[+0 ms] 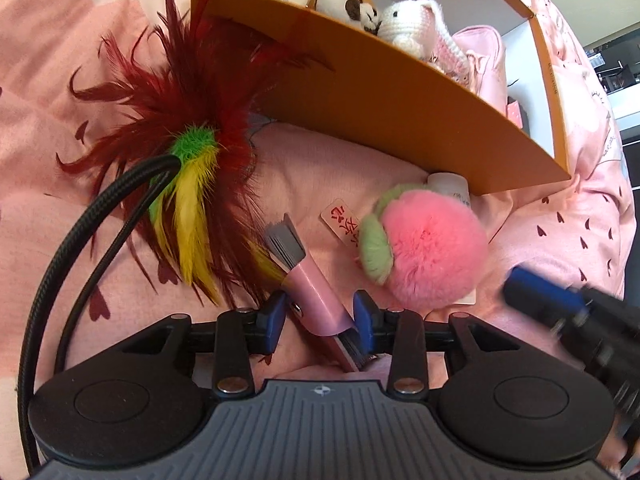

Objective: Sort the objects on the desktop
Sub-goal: 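Grasp the white lotion tube with the right tool while the left tool lifts the pink brush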

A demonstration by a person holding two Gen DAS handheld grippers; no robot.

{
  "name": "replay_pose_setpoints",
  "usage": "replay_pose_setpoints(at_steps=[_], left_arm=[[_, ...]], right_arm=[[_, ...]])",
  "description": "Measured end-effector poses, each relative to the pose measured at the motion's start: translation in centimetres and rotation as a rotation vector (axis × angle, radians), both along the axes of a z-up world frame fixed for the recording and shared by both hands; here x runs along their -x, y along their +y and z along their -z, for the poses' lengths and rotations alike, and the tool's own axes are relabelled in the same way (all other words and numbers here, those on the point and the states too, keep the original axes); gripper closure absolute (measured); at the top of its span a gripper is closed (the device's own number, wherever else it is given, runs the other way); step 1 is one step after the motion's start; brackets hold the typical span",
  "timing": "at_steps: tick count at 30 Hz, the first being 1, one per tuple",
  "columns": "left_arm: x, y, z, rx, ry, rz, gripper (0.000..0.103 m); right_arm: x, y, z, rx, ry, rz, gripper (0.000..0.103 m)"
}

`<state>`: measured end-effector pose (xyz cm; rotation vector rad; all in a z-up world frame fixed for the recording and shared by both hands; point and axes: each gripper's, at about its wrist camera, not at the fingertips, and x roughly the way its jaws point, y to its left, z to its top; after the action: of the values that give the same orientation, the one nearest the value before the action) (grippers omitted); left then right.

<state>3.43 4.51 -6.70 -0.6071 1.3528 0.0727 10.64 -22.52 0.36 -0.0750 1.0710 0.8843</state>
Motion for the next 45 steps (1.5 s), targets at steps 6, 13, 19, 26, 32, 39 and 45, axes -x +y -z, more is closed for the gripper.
replay_pose_setpoints(at_steps=[6,13,19,26,32,39,45], left_arm=[[0.3,-0.5,-0.1,-0.018,-0.010,0.016,0.063],[0.8,-1.3,-1.5,-0.068,-0.094,0.063,0.070],[0.9,-2.5,-4.1,-0.193,-0.259,0.133,0.078],[-0.6,-2.6,-2.4,-0.184,-0.203,0.121,0.078],[-0.6,-2.1,-2.6,-0.189,-0.191,0.118,0.077],[-0.7,-2.2,-2.4,-0.203,-0.179,0.115,0.077],[-0.8,-2.3,-1.9,-0.204,-0.172,0.112,0.078]], right_arm=[[-2.7,-0.7,3.5,0.148,0.044,0.108,0.069],[-3.5,-0.1,6.8,0.183,0.130,0.085,0.060],[-4.2,0.2,9.3,0.177,0.224,0.083,0.059],[-2.9,-0.9,7.1,0.094,0.177,0.110,0.088],[-0.6,-0.8,2.1,0.058,-0.042,0.104,0.096],[-3.4,-0.1,1.2,-0.001,-0.082,0.143,0.097],[-4.2,0.8,1.6,-0.018,-0.067,0.146,0.096]])
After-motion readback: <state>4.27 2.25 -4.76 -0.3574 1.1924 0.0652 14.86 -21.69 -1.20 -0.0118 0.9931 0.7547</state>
